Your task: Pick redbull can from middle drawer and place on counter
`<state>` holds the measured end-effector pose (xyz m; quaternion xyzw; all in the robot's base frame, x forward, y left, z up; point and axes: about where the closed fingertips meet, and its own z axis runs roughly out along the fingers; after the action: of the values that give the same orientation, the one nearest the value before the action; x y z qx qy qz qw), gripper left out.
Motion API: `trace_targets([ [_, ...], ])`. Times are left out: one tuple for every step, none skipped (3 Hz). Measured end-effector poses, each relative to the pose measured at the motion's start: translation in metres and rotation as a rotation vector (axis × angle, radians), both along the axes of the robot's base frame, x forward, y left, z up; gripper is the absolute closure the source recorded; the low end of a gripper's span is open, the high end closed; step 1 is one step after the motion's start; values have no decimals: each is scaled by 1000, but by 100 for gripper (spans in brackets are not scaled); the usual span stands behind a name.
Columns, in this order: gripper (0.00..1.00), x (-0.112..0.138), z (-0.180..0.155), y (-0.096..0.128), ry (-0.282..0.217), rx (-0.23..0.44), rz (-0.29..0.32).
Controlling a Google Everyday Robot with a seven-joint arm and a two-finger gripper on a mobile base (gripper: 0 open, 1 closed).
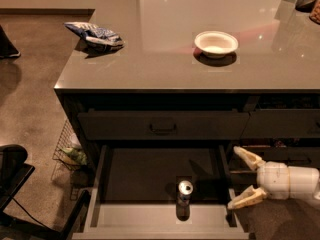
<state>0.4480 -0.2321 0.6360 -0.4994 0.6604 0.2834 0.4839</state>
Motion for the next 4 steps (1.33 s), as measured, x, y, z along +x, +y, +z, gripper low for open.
trace_targets([
  [0,6,-53,11,13,-24,67],
  [0,6,-53,11,13,-24,67],
  [0,15,-72,36,38,-2,109],
  [0,35,-112,78,58,42,172],
])
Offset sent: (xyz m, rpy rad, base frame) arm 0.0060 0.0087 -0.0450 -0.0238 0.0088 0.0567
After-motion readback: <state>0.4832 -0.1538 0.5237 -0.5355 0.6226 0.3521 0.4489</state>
